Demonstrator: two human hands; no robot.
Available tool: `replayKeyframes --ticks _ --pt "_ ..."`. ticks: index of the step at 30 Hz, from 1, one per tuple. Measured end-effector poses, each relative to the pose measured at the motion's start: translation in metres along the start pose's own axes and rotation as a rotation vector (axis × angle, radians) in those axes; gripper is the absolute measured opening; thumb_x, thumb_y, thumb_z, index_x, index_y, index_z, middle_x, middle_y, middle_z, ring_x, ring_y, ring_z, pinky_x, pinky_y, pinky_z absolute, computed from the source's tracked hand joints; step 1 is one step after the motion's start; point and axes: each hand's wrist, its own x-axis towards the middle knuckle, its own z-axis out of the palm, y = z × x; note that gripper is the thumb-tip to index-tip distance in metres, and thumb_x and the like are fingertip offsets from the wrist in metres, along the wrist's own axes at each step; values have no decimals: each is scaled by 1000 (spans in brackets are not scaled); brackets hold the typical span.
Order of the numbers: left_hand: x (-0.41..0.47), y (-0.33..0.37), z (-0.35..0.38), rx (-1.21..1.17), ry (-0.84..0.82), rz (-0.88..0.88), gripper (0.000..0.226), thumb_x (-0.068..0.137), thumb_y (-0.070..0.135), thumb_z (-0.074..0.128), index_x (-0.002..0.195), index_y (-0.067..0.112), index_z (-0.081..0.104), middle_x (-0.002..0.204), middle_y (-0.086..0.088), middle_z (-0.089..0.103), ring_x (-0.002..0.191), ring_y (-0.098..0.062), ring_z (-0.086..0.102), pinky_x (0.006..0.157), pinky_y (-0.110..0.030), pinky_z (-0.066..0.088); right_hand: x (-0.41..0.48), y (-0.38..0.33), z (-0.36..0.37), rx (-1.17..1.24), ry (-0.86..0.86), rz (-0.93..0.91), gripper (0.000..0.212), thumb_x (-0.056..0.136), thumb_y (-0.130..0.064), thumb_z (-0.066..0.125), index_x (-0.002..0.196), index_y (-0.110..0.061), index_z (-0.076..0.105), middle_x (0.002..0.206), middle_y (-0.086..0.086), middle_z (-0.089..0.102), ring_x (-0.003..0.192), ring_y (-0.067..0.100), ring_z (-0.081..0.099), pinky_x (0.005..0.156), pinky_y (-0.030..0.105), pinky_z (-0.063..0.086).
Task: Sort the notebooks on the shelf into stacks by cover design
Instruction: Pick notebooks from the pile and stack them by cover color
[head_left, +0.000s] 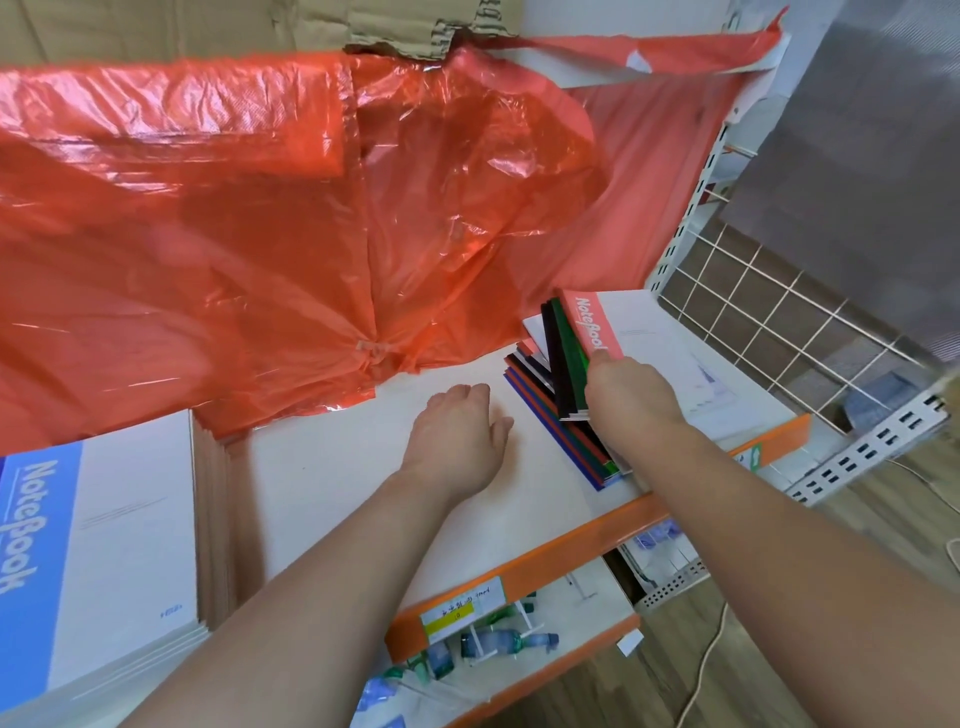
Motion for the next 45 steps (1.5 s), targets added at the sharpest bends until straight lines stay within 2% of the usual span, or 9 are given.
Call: replayKeyframes --ticks 5,8,12,18,27,33,37,42,45 --pt "13 6 -4 -902 81 -337 35 98 44 49 103 13 65 103 -6 70 95 -29 67 83 -39 54 -25 -33 -3 35 121 -217 32 95 -11 43 126 -4 46 100 17 66 86 38 64 60 37 34" --pt "14 8 -3 -1375 -49 -471 31 100 34 53 109 6 64 102 -15 73 86 -30 71 78 -41 58 -46 -53 0 71 179 -436 40 96 -19 45 135 -8 46 90 11 69 76 35 65 54 34 33" --pt "12 0 3 -1315 5 -479 30 92 -1 46 113 11 64 107 -9 74 93 -28 72 83 -44 60 -48 -48 -3 259 124 -466 28 100 -30 37 115 -14 55 93 7 66 82 29 62 61 35 44" --pt "0 -14 -5 -1259 6 -462 32 95 0 39 100 21 62 102 -1 74 90 -23 73 75 -40 61 -4 -1 26 -53 -5 51 44 102 -33 36 129 0 47 140 25 43 134 41 34 106 46 34" --pt "-7 -21 -8 -1278 -6 -452 31 97 1 40 104 23 61 105 -3 74 92 -24 73 80 -43 60 -4 1 15 -68 11 25 28 86 6 48 113 0 51 105 18 65 95 36 63 66 37 43" --pt "-5 -19 -5 -1385 -8 -406 31 102 9 43 128 19 57 113 -3 73 99 -23 72 90 -45 56 -35 -54 -4 27 113 -208 25 93 -8 44 117 -4 52 97 17 68 85 38 65 60 36 34" --pt "-5 -14 -6 -1524 -13 -357 27 105 28 44 123 14 58 113 -7 73 104 -23 70 94 -40 54 -59 -87 -1 107 250 -451 16 76 -16 75 78 -10 61 58 5 60 43 27 56 39 26 26" --pt "-7 -25 -4 -1364 41 -383 29 101 6 46 126 18 56 112 -7 73 97 -25 72 80 -42 60 -51 -71 6 385 137 -460 24 99 -28 41 107 -13 58 92 6 64 84 27 60 65 37 47" --pt "-10 -28 -6 -1353 30 -404 29 101 5 44 122 20 57 109 -3 73 89 -20 74 71 -34 60 -23 -41 15 184 178 -268 31 99 -24 39 121 -9 54 122 14 57 115 31 49 97 40 39"
